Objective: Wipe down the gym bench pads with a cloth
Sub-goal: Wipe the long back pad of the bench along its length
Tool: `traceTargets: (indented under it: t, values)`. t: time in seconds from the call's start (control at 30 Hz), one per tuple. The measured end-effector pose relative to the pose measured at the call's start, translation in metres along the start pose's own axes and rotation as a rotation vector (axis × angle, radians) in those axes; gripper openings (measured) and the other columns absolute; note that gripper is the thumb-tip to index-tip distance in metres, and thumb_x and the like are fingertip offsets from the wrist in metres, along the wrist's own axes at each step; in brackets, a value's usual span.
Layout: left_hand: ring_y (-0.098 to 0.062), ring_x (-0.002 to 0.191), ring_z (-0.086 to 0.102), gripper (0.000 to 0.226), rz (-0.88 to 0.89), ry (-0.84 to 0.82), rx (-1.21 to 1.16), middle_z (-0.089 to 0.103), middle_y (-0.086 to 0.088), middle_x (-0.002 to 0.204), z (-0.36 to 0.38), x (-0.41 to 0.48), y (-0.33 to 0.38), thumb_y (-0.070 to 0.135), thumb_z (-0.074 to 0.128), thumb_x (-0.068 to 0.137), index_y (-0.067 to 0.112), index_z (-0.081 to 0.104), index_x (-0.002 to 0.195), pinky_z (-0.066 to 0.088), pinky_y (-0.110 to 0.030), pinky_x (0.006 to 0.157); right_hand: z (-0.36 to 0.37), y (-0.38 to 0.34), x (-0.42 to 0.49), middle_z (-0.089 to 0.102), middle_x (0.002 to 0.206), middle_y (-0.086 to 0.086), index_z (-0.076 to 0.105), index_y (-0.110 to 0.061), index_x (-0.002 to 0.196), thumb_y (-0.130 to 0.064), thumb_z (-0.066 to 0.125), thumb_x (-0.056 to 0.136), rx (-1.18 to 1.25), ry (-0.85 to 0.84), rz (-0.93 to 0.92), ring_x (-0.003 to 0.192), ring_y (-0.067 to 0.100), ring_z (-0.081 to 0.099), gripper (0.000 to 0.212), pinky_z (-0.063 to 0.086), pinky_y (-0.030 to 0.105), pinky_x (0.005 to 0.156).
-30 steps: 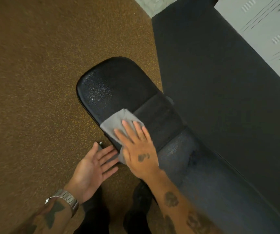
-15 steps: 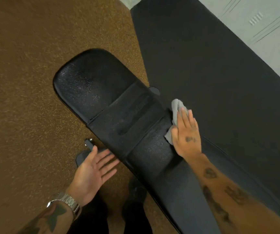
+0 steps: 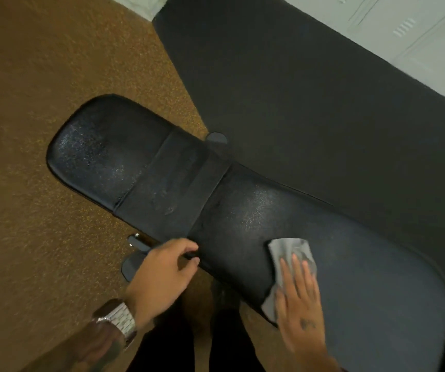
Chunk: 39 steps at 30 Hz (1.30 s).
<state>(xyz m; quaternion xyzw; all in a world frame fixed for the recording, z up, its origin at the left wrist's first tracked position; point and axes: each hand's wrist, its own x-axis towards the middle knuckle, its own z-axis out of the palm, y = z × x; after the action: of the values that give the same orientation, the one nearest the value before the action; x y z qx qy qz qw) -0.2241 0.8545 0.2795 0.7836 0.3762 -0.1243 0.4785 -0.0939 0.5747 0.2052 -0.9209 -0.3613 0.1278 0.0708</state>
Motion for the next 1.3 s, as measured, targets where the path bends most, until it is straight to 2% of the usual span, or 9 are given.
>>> traceTargets:
  t: [0.1, 0.27, 0.47, 0.57, 0.67, 0.9, 1.03, 1.17, 1.3]
  values:
    - [-0.014, 0.125, 0.042, 0.043, 0.242, 0.081, 0.294, 0.048, 0.006, 0.135, -0.005, 0.031, 0.007, 0.034, 0.061, 0.088, 0.027, 0.052, 0.130, 0.040, -0.030, 0.100, -0.015, 0.038, 0.013, 0.022, 0.163, 0.008, 0.028, -0.011, 0.154, -0.029, 0.033, 0.100, 0.034, 0.069, 0.203, 0.152, 0.028, 0.019, 0.058, 0.022, 0.050, 0.120]
    - [-0.025, 0.141, 0.027, 0.057, 0.263, -0.024, 0.657, 0.031, -0.005, 0.153, -0.010, 0.058, 0.002, 0.034, 0.054, 0.090, 0.016, 0.041, 0.143, 0.036, -0.044, 0.108, -0.015, 0.045, 0.113, 0.027, 0.160, 0.021, 0.039, -0.006, 0.150, -0.034, 0.024, 0.097, 0.032, 0.086, 0.397, 0.150, 0.039, 0.018, 0.062, 0.017, 0.056, 0.121]
    - [-0.030, 0.135, 0.039, 0.049, 0.336, -0.002, 0.675, 0.042, -0.009, 0.148, -0.012, 0.054, -0.007, 0.017, 0.058, 0.088, 0.008, 0.052, 0.136, 0.043, -0.047, 0.100, 0.014, -0.096, 0.140, 0.006, 0.167, 0.008, 0.012, -0.026, 0.159, -0.039, 0.017, 0.098, -0.001, 0.029, 0.044, 0.153, 0.034, 0.000, 0.062, 0.002, 0.048, 0.124]
    - [-0.032, 0.130, 0.045, 0.047, 0.357, 0.016, 0.709, 0.047, -0.012, 0.144, -0.011, 0.054, -0.004, 0.013, 0.062, 0.085, 0.006, 0.056, 0.131, 0.044, -0.049, 0.099, 0.027, -0.125, 0.090, 0.010, 0.167, 0.002, 0.017, -0.029, 0.158, -0.036, 0.029, 0.101, 0.053, 0.032, -0.085, 0.154, 0.028, 0.002, 0.059, 0.006, 0.046, 0.125]
    - [-0.032, 0.133, 0.042, 0.049, 0.324, -0.002, 0.764, 0.045, -0.010, 0.146, -0.009, 0.054, 0.004, 0.021, 0.060, 0.088, 0.007, 0.053, 0.134, 0.041, -0.050, 0.103, 0.032, -0.091, 0.021, 0.016, 0.166, -0.002, 0.022, -0.030, 0.157, -0.034, 0.038, 0.102, 0.037, 0.038, -0.031, 0.154, 0.024, 0.010, 0.058, 0.012, 0.044, 0.124]
    - [-0.031, 0.136, 0.039, 0.056, 0.480, -0.065, 0.829, 0.042, -0.011, 0.149, 0.014, 0.081, 0.053, 0.027, 0.061, 0.088, 0.010, 0.048, 0.139, 0.038, -0.048, 0.107, -0.004, 0.082, -0.085, 0.026, 0.163, 0.003, 0.037, -0.020, 0.153, -0.032, 0.033, 0.102, 0.047, 0.065, 0.400, 0.152, 0.024, 0.019, 0.053, 0.028, 0.051, 0.117]
    - [-0.029, 0.141, 0.031, 0.059, 0.561, -0.080, 0.867, 0.038, -0.010, 0.152, 0.037, 0.112, 0.097, 0.029, 0.059, 0.090, 0.011, 0.041, 0.144, 0.032, -0.046, 0.112, -0.023, 0.165, -0.050, 0.026, 0.161, 0.010, 0.034, -0.016, 0.154, -0.034, 0.028, 0.101, 0.069, 0.111, 0.554, 0.151, 0.030, 0.020, 0.056, 0.025, 0.055, 0.118]
    - [-0.028, 0.143, 0.027, 0.064, 0.561, -0.126, 0.921, 0.029, -0.008, 0.157, 0.065, 0.137, 0.131, 0.037, 0.053, 0.093, 0.013, 0.032, 0.149, 0.027, -0.043, 0.113, -0.033, 0.179, 0.037, 0.015, 0.165, 0.011, 0.022, -0.019, 0.157, -0.044, 0.015, 0.097, 0.096, 0.161, 0.680, 0.153, 0.034, 0.008, 0.065, 0.009, 0.050, 0.123]
    - [-0.030, 0.140, 0.032, 0.059, 0.519, -0.194, 0.937, 0.031, -0.009, 0.155, 0.089, 0.151, 0.158, 0.032, 0.046, 0.097, 0.011, 0.029, 0.149, 0.030, -0.044, 0.111, -0.028, 0.113, 0.102, 0.015, 0.165, 0.012, 0.021, -0.022, 0.157, -0.043, 0.016, 0.100, 0.058, 0.166, 0.480, 0.152, 0.038, 0.009, 0.061, 0.008, 0.052, 0.123]
